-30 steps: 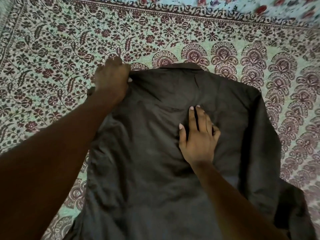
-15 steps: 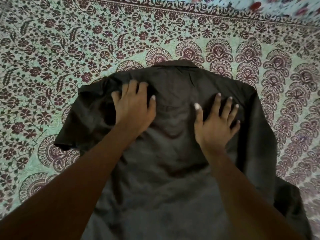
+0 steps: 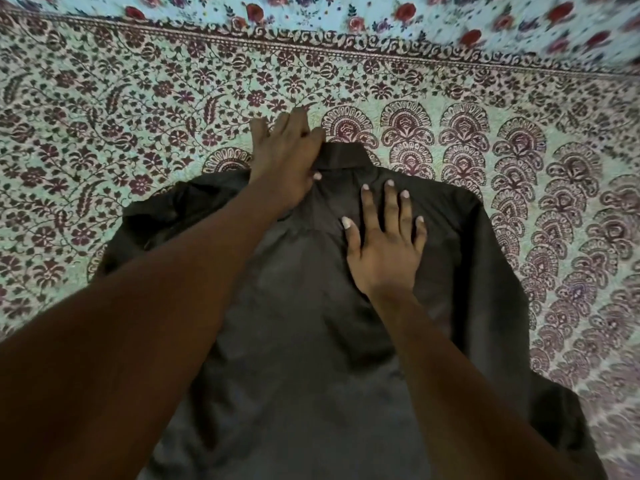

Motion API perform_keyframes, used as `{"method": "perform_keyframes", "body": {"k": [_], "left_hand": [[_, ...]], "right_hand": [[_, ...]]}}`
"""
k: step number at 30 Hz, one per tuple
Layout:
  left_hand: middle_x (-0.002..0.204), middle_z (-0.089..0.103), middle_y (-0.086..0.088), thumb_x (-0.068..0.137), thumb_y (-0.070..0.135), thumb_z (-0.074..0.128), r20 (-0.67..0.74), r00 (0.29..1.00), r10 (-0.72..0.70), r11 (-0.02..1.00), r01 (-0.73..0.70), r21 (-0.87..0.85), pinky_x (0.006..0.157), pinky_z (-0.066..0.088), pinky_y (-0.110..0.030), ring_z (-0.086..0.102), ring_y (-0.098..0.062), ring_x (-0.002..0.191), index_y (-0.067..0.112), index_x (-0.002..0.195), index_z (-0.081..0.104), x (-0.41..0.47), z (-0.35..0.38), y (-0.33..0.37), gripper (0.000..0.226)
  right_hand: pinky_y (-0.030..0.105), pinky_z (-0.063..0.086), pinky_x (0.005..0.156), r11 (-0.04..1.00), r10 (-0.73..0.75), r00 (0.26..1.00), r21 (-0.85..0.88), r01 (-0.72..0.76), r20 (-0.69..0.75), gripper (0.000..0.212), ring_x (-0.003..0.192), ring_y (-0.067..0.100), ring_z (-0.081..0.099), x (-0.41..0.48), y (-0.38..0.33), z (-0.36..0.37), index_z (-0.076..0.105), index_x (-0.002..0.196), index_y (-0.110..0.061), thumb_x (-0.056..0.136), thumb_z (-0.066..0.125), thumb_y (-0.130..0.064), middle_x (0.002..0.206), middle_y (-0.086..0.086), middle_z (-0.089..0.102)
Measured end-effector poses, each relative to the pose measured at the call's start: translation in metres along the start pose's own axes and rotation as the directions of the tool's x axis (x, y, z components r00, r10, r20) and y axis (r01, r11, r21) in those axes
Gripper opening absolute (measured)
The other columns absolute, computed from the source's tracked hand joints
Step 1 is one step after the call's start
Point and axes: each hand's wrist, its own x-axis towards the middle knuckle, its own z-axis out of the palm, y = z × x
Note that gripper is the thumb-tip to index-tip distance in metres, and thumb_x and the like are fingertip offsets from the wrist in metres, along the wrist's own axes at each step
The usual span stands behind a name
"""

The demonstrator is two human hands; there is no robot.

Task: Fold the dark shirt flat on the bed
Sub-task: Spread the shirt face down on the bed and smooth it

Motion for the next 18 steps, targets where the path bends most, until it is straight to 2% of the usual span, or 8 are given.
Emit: {"method": "perform_keyframes", "body": {"k": [3,5,7,10,14,15,16,18], "left_hand": [[0.146,0.043,-0.021,0.083,0.010,0.071,-0.188,0.981,-0.046,0.996,0.060,0.069,0.103,0.037,-0.058,0.047,-0.043,0.125,0.014,0.146,0.045,-0.033,0.012,0.013,0.068],[0.141,0.050,-0.020,0.096,0.028,0.060,-0.224,0.974,0.032,0.997,-0.017,0.070,0.098,0.041,-0.051,0.052,-0.040,0.119,0.013,0.145,0.047,-0.056,0.025,0.015,0.053],[0.147,0.052,-0.012,0.104,0.049,0.042,-0.132,0.986,0.105,0.994,-0.098,0.056,0.101,0.040,-0.048,0.053,-0.036,0.126,0.017,0.147,0.050,-0.081,0.040,0.004,0.054],[0.172,0.027,0.002,0.103,0.065,0.028,-0.042,0.996,0.083,0.996,-0.081,0.043,0.120,0.028,-0.054,0.032,-0.026,0.155,0.031,0.162,0.032,-0.104,0.057,-0.021,0.068],[0.177,0.004,0.010,0.099,0.072,0.022,0.031,0.999,-0.022,0.995,0.024,-0.095,0.123,0.018,-0.064,0.010,-0.018,0.162,0.037,0.166,0.014,-0.103,0.063,-0.024,0.077],[0.177,0.002,0.010,0.097,0.074,0.022,0.044,0.999,-0.032,0.992,0.037,-0.120,0.123,0.017,-0.065,0.008,-0.017,0.163,0.038,0.166,0.012,-0.102,0.064,-0.023,0.079],[0.177,0.000,0.011,0.095,0.076,0.021,0.055,0.998,-0.037,0.990,0.044,-0.133,0.122,0.017,-0.065,0.006,-0.017,0.163,0.039,0.166,0.012,-0.101,0.064,-0.023,0.081],[0.176,-0.002,0.012,0.090,0.082,0.021,0.077,0.996,-0.043,0.990,0.053,-0.130,0.123,0.016,-0.064,0.004,-0.018,0.163,0.043,0.165,0.010,-0.100,0.064,-0.025,0.085]], "right_hand": [[0.056,0.018,0.124,1.000,-0.013,1.000,0.028,0.012,0.017,0.065,0.160,0.028,0.015,0.000,-0.001,-0.001,0.027,0.163,-0.036,0.105,0.026,-0.065,0.174,0.002,0.017],[0.058,0.018,0.124,0.999,-0.033,0.998,0.030,0.031,0.060,0.067,0.161,0.027,0.014,0.001,0.004,-0.004,0.025,0.163,-0.039,0.102,0.026,-0.069,0.174,-0.001,0.014],[0.060,0.013,0.124,0.999,-0.028,0.992,0.023,0.026,0.123,0.069,0.161,0.023,0.008,0.004,0.016,-0.011,0.018,0.161,-0.050,0.098,0.026,-0.078,0.175,-0.008,0.007],[0.060,0.008,0.124,0.994,0.095,0.976,0.041,-0.105,0.195,0.073,0.162,0.020,-0.002,0.010,0.047,-0.024,0.006,0.158,-0.059,0.093,0.027,-0.085,0.175,-0.011,-0.002],[0.060,0.008,0.127,0.944,0.314,0.928,0.037,-0.328,0.201,0.082,0.161,0.030,-0.007,0.026,0.051,-0.034,0.012,0.166,-0.035,0.097,0.024,-0.079,0.175,0.005,-0.001],[0.061,0.006,0.127,0.959,0.277,0.951,0.022,-0.283,0.138,0.083,0.161,0.035,-0.004,0.024,0.039,-0.035,0.018,0.166,-0.027,0.099,0.025,-0.075,0.175,0.010,0.002],[0.061,0.005,0.128,0.988,0.150,0.984,0.019,-0.153,0.093,0.082,0.161,0.036,0.000,0.019,0.026,-0.035,0.022,0.165,-0.022,0.100,0.027,-0.071,0.174,0.012,0.006],[0.060,0.009,0.127,0.972,-0.235,0.964,0.017,0.235,0.126,0.076,0.161,0.030,0.007,0.000,0.010,-0.028,0.021,0.165,-0.030,0.101,0.029,-0.069,0.175,0.005,0.007]]}}
